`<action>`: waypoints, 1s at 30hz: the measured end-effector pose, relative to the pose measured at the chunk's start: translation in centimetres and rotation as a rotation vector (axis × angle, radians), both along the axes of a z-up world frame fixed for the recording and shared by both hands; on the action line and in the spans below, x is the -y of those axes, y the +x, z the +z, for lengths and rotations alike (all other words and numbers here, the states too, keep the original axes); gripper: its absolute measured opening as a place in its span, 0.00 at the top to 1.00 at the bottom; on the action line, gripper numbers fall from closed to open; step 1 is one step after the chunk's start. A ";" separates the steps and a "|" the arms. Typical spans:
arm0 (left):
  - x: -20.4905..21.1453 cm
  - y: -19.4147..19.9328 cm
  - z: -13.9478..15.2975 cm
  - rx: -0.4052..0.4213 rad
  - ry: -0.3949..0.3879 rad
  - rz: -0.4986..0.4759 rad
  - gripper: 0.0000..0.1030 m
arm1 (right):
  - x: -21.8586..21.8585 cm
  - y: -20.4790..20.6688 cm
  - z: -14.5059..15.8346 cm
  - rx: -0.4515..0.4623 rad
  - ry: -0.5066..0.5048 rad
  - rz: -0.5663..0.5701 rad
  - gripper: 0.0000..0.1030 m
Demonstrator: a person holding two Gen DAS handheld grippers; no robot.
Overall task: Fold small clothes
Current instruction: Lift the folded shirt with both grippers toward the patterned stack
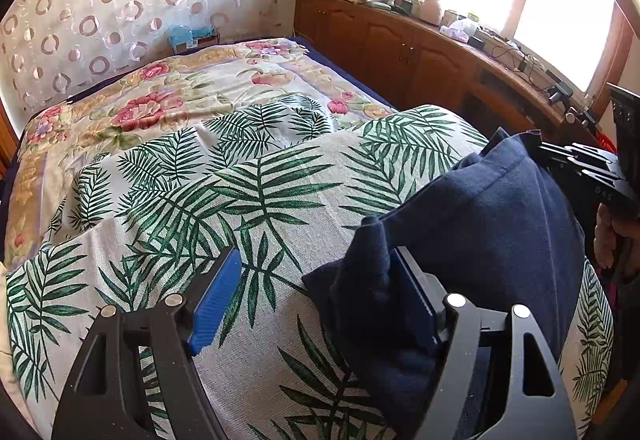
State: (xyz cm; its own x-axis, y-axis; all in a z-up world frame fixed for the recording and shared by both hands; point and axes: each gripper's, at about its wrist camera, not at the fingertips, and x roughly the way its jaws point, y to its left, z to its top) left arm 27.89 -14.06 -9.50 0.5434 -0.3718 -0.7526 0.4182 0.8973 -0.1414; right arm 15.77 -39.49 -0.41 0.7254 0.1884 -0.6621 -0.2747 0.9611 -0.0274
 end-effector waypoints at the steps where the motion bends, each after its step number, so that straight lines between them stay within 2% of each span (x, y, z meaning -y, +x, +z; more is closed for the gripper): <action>1: 0.1 0.0 -0.1 -0.005 0.000 -0.001 0.25 | 0.1 0.0 0.2 0.001 0.005 -0.002 0.79; 2: 0.1 0.1 -0.2 -0.009 -0.002 -0.001 0.25 | 0.1 -0.1 0.4 0.000 0.011 0.001 0.60; 3: 0.0 0.1 -0.2 -0.012 -0.004 -0.002 0.25 | 0.1 -0.3 0.4 -0.003 0.018 0.003 0.49; 4: 0.0 0.1 -0.3 -0.014 -0.008 -0.002 0.25 | 0.2 -0.5 0.4 -0.007 0.026 -0.002 0.34; 5: 0.0 0.1 -0.4 -0.017 -0.012 -0.004 0.25 | 0.2 -0.3 0.0 -0.017 0.031 -0.001 0.28; 9: -0.2 0.3 -0.8 -0.050 -0.054 -0.009 0.25 | 0.4 1.3 -1.3 -0.087 0.037 -0.004 0.27; 12: -0.1 0.2 -0.7 -0.056 -0.072 -0.024 0.32 | 0.3 2.2 -1.8 -0.134 0.061 -0.004 0.27; 16: 0.1 0.0 -0.8 -0.076 -0.113 -0.054 0.50 | 1.0 3.3 -2.0 -0.188 0.149 -0.013 0.27; 19: 0.3 -0.1 -0.7 -0.077 -0.117 -0.059 0.51 | 0.8 3.5 -1.7 -0.188 0.124 0.006 0.27; 21: 0.2 0.0 -0.7 -0.085 -0.133 -0.059 0.55 | 0.6 3.6 -1.7 -0.191 0.138 0.021 0.35; 23: 0.0 0.1 -0.7 -0.106 -0.171 -0.071 0.70 | 0.6 3.9 -1.8 -0.200 0.162 0.032 0.42; 24: 0.0 0.1 -0.7 -0.111 -0.177 -0.067 0.72 | 0.4 4.1 -1.9 -0.206 0.159 0.055 0.48; 25: 0.2 -0.1 -0.4 -0.103 -0.166 -0.064 0.75 | 0.3 4.1 -2.1 -0.218 0.175 0.083 0.65; 26: 0.4 -0.5 -0.1 -0.085 -0.149 -0.063 0.78 | 0.3 4.0 -2.1 -0.228 0.198 0.095 0.74; 30: 0.1 -2.9 2.4 0.001 -0.160 -0.052 0.80 | -1.1 2.5 -0.7 -0.161 0.106 0.126 0.82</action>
